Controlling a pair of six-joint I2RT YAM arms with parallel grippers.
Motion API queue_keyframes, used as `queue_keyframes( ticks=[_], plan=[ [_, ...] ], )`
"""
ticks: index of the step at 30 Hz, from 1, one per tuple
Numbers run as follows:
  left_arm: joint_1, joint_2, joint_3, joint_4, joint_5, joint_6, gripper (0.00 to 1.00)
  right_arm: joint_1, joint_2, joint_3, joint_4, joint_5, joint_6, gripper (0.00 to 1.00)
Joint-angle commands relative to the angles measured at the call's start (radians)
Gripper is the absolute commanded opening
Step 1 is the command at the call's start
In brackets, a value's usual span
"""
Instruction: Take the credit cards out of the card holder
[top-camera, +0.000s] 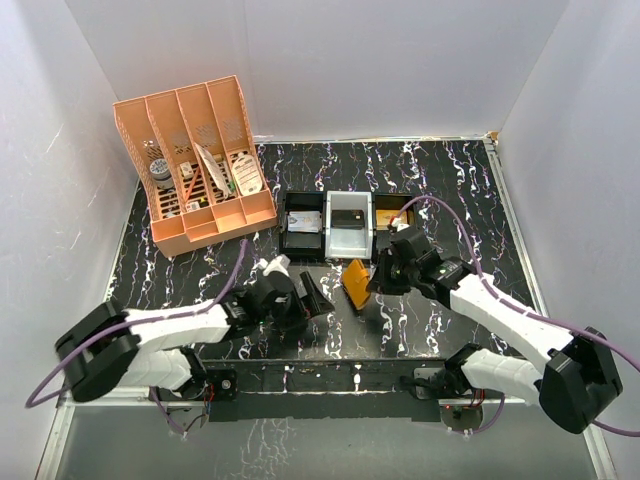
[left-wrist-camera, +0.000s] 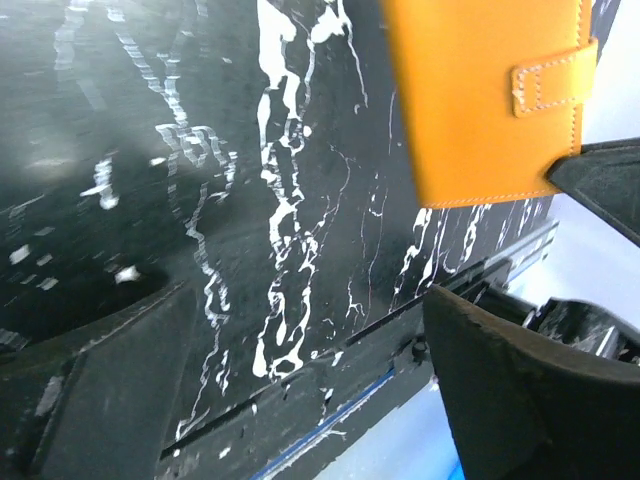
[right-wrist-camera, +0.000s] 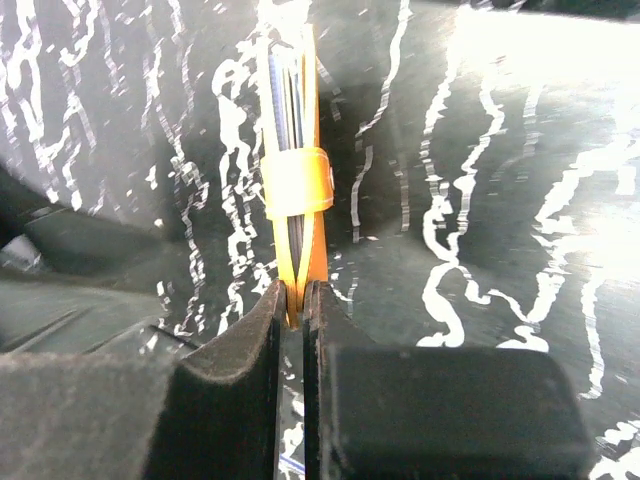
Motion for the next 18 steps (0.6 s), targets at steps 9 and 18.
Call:
queue_keyframes(
  ticks=[9, 18],
  plan=[
    [0.024, -0.593, -0.079, -0.607, -0.361, -0.098, 0.99, 0.363, 0.076, 0.225, -0.326, 0.676, 0.101, 0.00],
    [0.025, -0.618, 0.064, -0.978, -0.519, -0.177, 0.99, 0.626, 0.381, 0.294, -0.371, 0.855, 0.235, 0.00]
  ],
)
